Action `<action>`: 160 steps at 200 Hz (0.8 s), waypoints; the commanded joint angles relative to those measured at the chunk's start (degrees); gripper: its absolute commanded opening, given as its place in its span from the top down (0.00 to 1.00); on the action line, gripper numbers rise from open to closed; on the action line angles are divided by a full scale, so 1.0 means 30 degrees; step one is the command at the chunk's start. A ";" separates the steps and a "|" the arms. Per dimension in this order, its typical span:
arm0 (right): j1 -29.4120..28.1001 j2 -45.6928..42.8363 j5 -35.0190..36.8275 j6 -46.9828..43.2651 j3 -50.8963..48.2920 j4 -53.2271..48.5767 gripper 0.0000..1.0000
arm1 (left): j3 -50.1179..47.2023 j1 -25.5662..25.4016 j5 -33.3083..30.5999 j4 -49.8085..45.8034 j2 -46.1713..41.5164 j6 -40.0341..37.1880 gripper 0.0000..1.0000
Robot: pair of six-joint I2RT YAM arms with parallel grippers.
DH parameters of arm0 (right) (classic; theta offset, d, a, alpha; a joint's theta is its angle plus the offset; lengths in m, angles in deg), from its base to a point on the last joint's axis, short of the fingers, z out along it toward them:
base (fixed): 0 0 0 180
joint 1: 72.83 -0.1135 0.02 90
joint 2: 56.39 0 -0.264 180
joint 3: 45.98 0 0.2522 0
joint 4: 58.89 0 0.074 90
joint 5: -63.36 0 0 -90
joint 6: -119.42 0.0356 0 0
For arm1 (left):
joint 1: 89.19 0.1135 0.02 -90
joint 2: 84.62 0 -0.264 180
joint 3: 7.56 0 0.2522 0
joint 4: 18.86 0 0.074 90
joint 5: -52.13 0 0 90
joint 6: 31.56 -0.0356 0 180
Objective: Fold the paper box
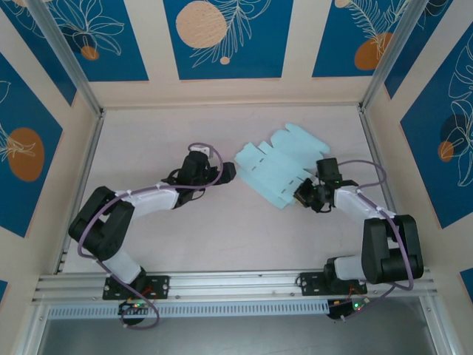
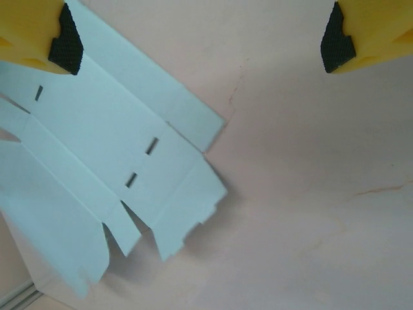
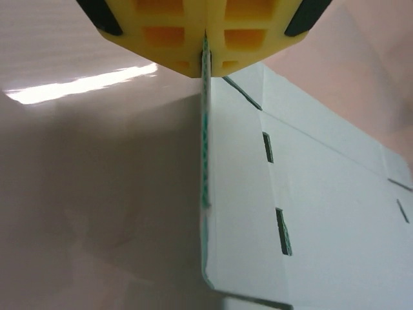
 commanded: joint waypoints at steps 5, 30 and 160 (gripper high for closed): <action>-0.2361 0.0514 0.1039 0.3018 0.0552 0.1098 0.97 | 0.0813 -0.0042 0.0704 0.0063 0.0302 0.0738 0.06; -0.4677 0.1305 0.1550 0.5899 0.0605 0.2705 0.98 | 0.0514 -0.0043 0.0774 -0.0204 0.0423 0.1890 0.11; -0.7273 0.2824 -0.0821 1.1517 0.1047 0.7811 0.97 | -0.2298 0.0155 0.3320 0.4734 0.1873 0.6473 0.09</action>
